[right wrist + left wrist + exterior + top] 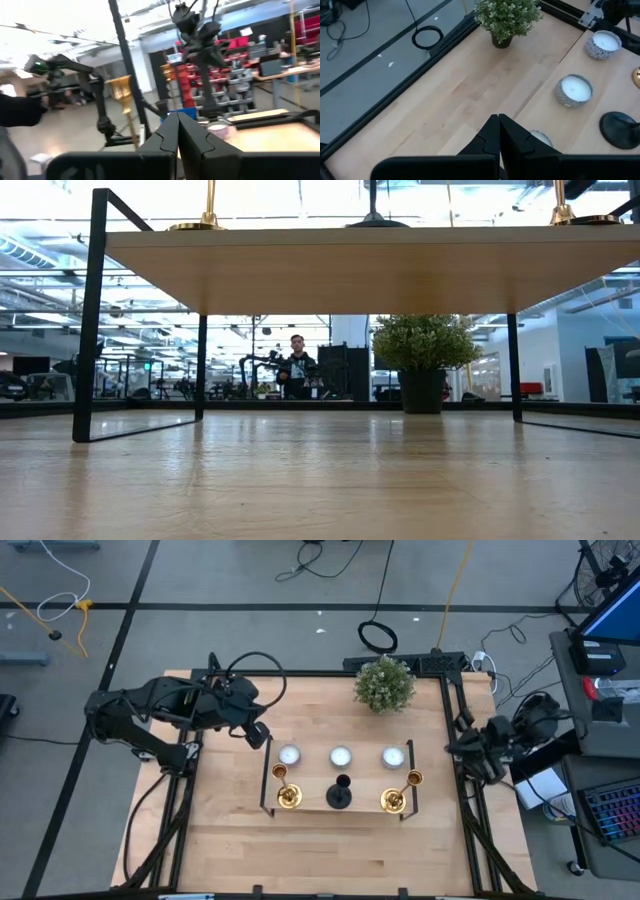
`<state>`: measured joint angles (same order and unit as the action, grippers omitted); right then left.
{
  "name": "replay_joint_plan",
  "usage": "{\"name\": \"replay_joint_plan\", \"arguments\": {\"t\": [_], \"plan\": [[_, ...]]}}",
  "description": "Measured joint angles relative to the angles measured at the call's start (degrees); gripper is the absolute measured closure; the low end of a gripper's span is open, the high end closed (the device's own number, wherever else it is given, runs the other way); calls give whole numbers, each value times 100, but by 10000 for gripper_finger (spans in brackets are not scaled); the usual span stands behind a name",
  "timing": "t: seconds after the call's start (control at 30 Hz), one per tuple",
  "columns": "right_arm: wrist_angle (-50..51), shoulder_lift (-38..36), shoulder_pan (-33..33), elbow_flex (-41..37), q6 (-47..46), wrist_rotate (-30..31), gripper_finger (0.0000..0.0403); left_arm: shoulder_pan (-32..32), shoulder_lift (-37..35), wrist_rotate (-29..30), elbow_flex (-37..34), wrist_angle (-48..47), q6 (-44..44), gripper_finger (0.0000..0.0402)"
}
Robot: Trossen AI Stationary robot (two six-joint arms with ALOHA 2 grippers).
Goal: Pick & Place candle stick holders
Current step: Return to Home Position
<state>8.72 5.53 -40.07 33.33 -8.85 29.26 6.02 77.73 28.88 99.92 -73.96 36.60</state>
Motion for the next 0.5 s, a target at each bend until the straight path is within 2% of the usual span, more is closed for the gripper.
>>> {"name": "replay_joint_plan", "arguments": {"t": [0.23,0.5], "plan": [[-467,-475,1,-949,-358,-125,403,0,0,98,0,-8,19,401],[-423,-539,0,-1212,-238,-245,403,0,0,6,0,-107,207,401]]}}
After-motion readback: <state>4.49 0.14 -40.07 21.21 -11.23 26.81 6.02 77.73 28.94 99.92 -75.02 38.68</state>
